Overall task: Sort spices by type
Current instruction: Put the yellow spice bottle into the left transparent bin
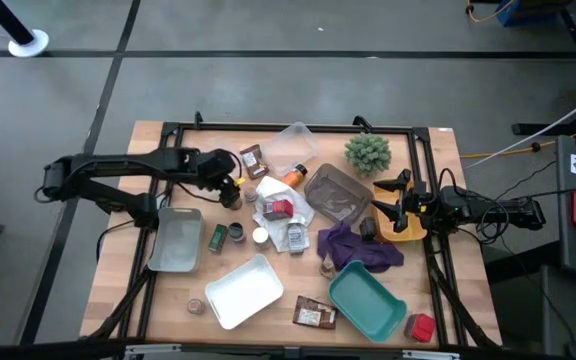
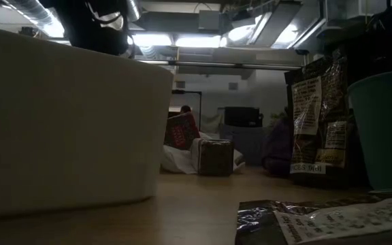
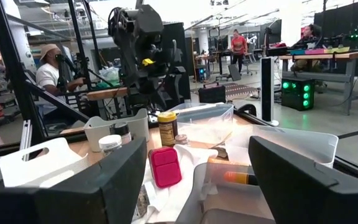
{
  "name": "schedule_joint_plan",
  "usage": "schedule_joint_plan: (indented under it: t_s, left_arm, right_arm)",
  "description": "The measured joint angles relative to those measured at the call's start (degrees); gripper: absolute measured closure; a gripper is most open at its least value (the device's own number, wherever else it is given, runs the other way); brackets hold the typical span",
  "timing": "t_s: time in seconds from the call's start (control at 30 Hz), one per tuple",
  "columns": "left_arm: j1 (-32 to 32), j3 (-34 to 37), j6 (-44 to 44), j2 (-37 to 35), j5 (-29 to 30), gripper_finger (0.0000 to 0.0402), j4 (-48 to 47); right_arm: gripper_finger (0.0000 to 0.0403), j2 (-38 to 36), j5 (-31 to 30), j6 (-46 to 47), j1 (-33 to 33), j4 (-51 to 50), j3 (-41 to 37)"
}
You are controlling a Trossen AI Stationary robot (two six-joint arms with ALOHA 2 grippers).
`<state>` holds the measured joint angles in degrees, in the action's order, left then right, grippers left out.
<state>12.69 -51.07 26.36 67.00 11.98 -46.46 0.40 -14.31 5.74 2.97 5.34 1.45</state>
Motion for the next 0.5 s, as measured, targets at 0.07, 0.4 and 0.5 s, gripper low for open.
schedule_joint_plan:
  t_s: [0.07,0.4,0.5]
  left_arm:
    - [0.0,0.0,0.3,1.1,-0.6,0.015,0.0]
    - [0.0,0.0,0.3,4.4,-2.5,0.0151,0.0]
    - [0.0,0.0,0.3,4.4,-2.9,0.0151,-0.1]
  right_arm:
    - [0.012,0.0,0.0,0.0,0.0,0.0,0.0]
    - [0.012,0.0,0.0,0.0,0.0,0.0,0.0]
    - [0.012,0.0,0.0,0.0,0.0,-0.3,0.0]
